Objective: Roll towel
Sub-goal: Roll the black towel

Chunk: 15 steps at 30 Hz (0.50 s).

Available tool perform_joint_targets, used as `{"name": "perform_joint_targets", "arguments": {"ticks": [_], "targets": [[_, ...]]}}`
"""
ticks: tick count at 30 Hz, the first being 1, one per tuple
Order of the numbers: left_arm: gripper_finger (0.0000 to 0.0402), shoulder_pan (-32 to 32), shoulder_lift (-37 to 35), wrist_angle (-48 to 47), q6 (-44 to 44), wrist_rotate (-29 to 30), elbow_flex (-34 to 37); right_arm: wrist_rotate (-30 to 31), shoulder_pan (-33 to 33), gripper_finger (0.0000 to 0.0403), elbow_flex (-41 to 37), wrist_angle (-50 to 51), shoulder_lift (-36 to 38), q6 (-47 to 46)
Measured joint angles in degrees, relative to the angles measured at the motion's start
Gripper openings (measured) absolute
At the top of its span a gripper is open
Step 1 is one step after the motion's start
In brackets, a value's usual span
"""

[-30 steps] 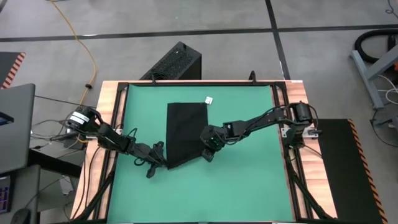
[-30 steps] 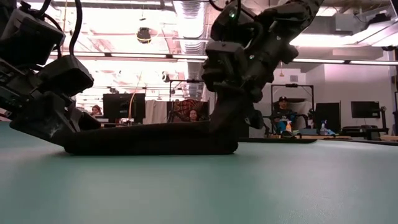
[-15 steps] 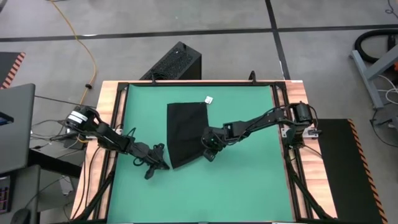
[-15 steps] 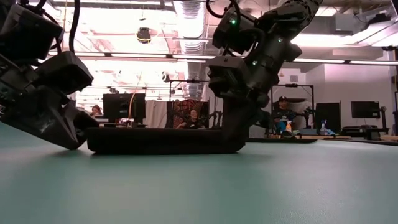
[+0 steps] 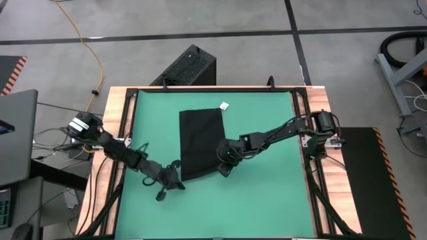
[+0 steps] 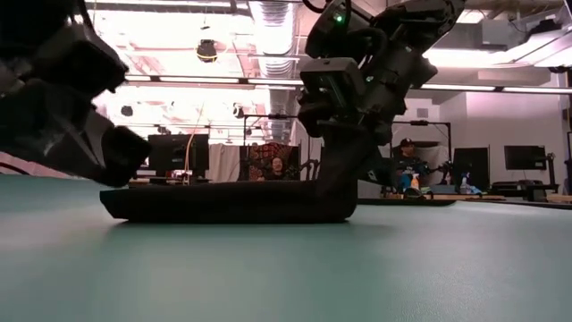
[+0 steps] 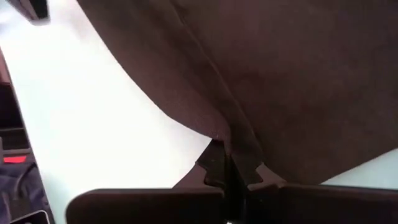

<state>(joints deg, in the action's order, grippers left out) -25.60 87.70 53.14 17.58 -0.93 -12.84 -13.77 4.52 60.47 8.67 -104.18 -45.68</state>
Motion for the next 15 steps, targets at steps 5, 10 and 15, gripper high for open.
{"name": "perform_joint_targets", "arguments": {"ticks": [5, 10, 15], "targets": [[0.0, -5.2, -0.02, -14.41, -4.85, 7.77, -6.0, -0.15, -0.07, 0.001, 0.0, -1.65, 0.0, -0.58], [0.0, -10.18, -0.04, -16.76, -6.65, 19.71, -6.91, -2.68, -0.84, 0.001, 0.0, -2.98, 0.0, -1.0], [0.0, -11.2, -0.04, -20.24, -7.92, 29.03, -6.91, -5.2, -1.52, 0.001, 0.0, -5.97, 0.0, -1.76]]}}
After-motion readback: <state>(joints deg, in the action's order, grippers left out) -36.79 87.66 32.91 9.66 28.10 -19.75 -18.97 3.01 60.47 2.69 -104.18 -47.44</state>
